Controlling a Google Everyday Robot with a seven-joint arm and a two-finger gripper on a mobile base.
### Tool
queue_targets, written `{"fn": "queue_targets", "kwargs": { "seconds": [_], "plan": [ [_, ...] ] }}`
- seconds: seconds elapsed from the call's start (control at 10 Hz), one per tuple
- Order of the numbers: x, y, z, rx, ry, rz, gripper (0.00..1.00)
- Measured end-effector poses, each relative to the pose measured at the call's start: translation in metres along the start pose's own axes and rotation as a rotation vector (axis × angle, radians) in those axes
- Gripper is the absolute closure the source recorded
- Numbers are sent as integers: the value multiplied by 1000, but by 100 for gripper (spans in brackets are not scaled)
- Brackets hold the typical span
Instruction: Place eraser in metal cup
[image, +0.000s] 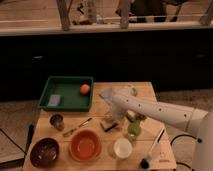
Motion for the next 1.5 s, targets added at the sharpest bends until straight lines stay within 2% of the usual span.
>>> {"fn": "queue_targets", "kwargs": {
  "seconds": [0.1, 0.6, 0.7, 1.0, 1.3, 1.5],
  "plan": [
    [0, 0, 0, -2, 1, 5, 41],
    [5, 6, -1, -8, 5, 26, 92],
    [6, 7, -7, -9, 10, 19, 97],
    [-1, 0, -38, -11, 21, -11, 97],
    [-8, -5, -43, -18, 37, -39, 97],
    [-22, -24, -52, -21, 48, -72, 97]
  ]
}}
